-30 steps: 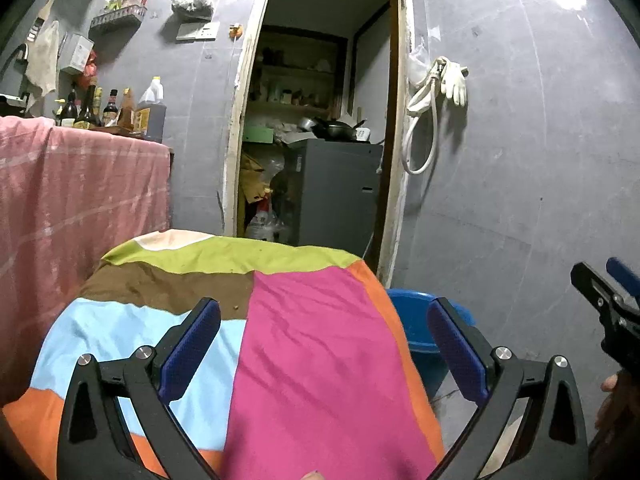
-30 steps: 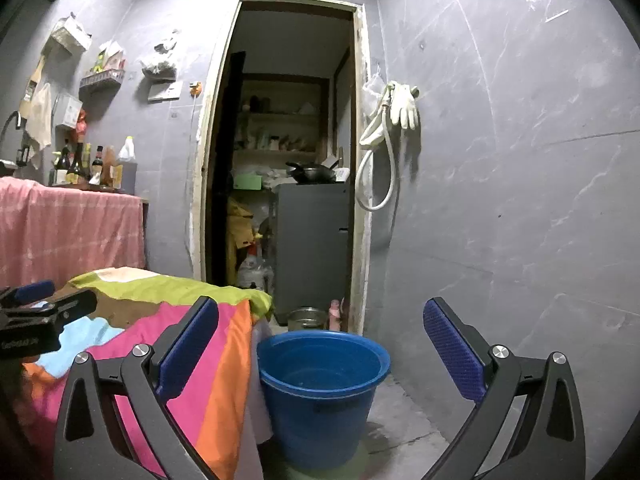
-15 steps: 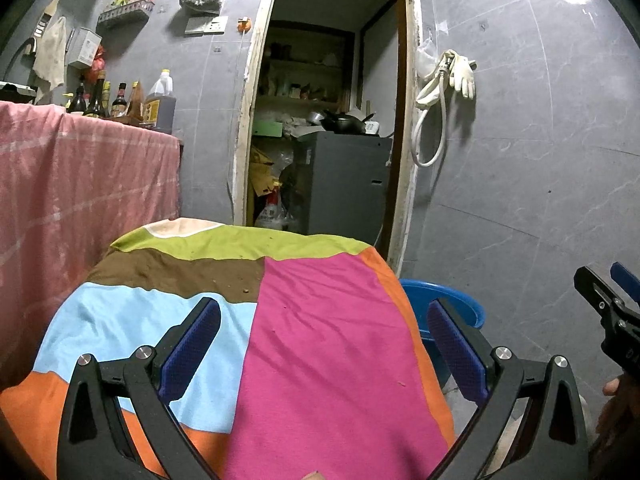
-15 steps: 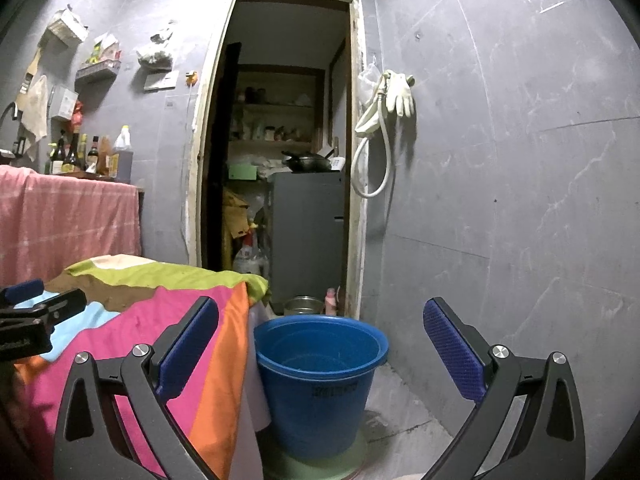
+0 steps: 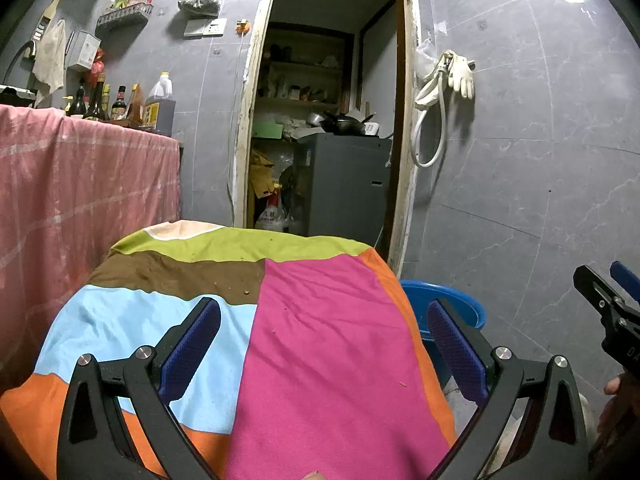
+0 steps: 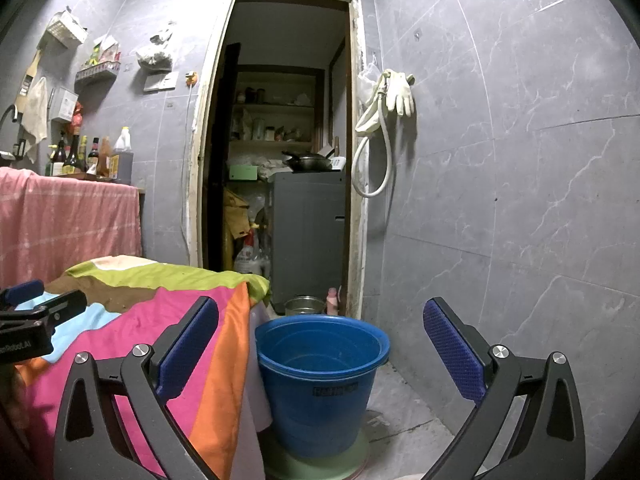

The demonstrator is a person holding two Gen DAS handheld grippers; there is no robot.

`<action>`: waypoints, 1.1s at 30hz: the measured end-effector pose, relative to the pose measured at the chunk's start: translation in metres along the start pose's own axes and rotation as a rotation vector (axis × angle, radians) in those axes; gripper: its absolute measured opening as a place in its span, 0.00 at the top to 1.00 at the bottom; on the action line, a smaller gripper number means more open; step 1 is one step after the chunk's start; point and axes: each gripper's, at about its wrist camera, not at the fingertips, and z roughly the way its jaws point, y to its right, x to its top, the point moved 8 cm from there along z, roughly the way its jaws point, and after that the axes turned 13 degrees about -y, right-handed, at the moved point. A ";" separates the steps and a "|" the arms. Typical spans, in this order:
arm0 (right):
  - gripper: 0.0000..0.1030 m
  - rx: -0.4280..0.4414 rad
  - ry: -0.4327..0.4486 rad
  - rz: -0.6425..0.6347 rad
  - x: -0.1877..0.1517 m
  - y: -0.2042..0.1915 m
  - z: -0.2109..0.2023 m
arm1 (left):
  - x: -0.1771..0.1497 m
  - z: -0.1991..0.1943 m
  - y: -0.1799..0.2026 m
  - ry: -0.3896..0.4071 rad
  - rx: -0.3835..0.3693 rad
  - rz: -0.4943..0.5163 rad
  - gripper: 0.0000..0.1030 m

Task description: Collect trash

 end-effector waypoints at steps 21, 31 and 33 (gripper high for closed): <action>0.00 0.001 -0.001 0.000 0.000 -0.002 0.000 | 0.000 0.000 -0.001 0.003 0.000 0.005 0.02; 0.00 0.001 -0.002 0.001 0.000 -0.004 -0.001 | 0.001 0.000 -0.003 0.004 -0.001 0.004 0.02; 0.00 0.000 -0.001 0.001 0.000 -0.003 -0.001 | 0.000 0.000 -0.003 0.003 0.000 0.005 0.02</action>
